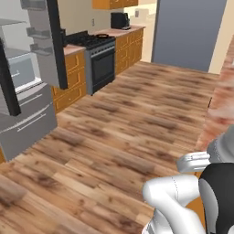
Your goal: Place the cold items (lime and carrot) from the fridge in one tupperware on the dining counter. Place the warm items (hot dog and kebab skewer) in the stove area in another tupperware.
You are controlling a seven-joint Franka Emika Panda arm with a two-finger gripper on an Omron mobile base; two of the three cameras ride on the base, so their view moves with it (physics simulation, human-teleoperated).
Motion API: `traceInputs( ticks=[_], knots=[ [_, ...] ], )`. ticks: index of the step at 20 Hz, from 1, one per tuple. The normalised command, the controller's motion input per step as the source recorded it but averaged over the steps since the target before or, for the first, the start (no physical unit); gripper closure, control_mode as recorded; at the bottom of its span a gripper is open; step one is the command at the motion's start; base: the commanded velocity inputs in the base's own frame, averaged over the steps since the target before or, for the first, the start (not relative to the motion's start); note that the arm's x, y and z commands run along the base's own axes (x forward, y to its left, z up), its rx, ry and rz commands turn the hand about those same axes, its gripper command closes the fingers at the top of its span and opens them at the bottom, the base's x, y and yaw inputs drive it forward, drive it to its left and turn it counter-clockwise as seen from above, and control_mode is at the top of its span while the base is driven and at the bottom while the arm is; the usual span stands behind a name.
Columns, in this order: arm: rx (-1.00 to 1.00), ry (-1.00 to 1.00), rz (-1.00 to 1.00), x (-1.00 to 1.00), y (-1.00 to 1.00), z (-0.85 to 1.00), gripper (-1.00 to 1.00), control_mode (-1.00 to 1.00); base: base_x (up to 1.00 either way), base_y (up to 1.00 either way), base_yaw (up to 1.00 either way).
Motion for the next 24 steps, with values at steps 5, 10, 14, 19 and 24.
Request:
traceInputs(
  ticks=[5, 10, 14, 19, 24],
  knots=[
    [0.0, 0.0, 0.0, 0.0, 0.0, 0.0, -1.0, 1.0, 0.49, 0.85, -0.05],
    [0.0, 0.0, 0.0, 0.0, 0.0, 0.0, -1.0, 1.0, 0.43, 0.72, -0.02],
    [0.0, 0.0, 0.0, 0.0, 0.0, 0.0, -1.0, 1.0, 0.29, 0.48, 0.0],
    [0.0, 0.0, 0.0, 0.0, 0.0, 0.0, -1.0, 1.0, 0.11, -0.05, 0.0],
    [0.0, 0.0, 0.0, 0.0, 0.0, 0.0, -1.0, 1.0, 0.15, -0.48, -0.01]
  ],
)
